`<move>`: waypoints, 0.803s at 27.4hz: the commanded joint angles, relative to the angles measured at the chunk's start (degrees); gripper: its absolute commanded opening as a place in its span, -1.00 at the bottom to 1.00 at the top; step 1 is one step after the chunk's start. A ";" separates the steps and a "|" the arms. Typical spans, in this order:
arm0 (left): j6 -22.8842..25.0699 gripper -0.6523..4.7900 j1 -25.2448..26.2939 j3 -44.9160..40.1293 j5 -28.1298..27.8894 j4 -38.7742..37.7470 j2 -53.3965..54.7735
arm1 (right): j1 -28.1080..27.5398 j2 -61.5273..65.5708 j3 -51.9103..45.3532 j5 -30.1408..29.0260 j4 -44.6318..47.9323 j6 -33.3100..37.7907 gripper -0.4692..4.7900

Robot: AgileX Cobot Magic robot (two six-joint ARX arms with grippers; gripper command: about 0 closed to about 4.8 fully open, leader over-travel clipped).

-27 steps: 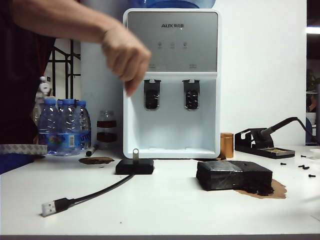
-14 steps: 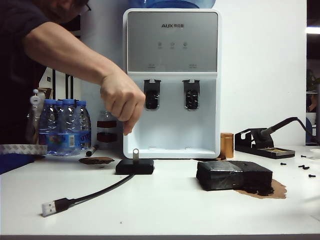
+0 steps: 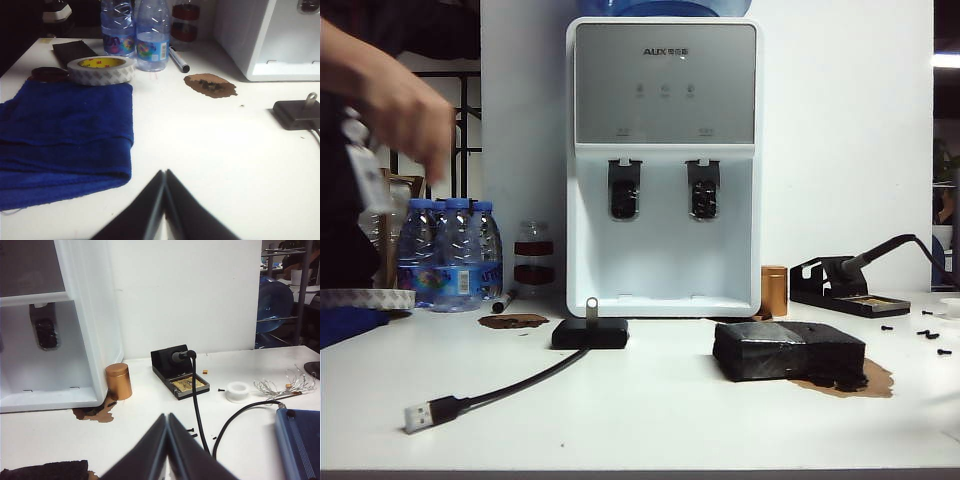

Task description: Take the USB flash drive out of the black sponge and insert it into the slot on top of the black USB adpator box.

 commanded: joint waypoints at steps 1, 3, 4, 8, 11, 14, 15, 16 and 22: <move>0.20 -0.78 0.02 -0.04 -0.07 -0.15 0.04 | -0.15 0.00 -0.22 -0.13 0.81 -0.04 -0.82; 0.17 -0.78 -0.31 -0.04 -0.33 -0.11 0.00 | -0.15 0.00 -0.22 -0.15 0.81 -0.04 -0.82; 0.17 -0.78 -0.31 -0.04 -0.44 -0.11 0.00 | -0.17 0.00 -0.22 -0.17 0.79 -0.04 -0.82; 0.17 -0.78 -0.31 -0.04 -0.52 -0.11 0.00 | -0.15 0.00 -0.22 -0.13 0.79 -0.04 -0.82; 0.17 -0.78 -0.31 -0.04 -0.50 -0.11 0.00 | -0.15 0.00 -0.22 -0.15 0.79 -0.04 -0.82; 0.17 -0.78 -0.31 -0.04 -0.50 -0.11 0.00 | -0.15 0.00 -0.22 -0.13 0.81 -0.04 -0.82; 0.17 -0.78 -0.31 -0.04 -0.50 -0.11 0.00 | -0.15 0.00 -0.22 -0.15 0.81 -0.04 -0.82; 0.17 -0.78 -0.31 -0.04 -0.50 -0.11 0.00 | -0.15 0.00 -0.22 -0.15 0.81 -0.04 -0.82; 0.17 -0.78 -0.33 -0.04 -0.46 -0.11 -0.59 | -0.17 0.00 -0.22 -0.13 0.79 -0.04 -0.82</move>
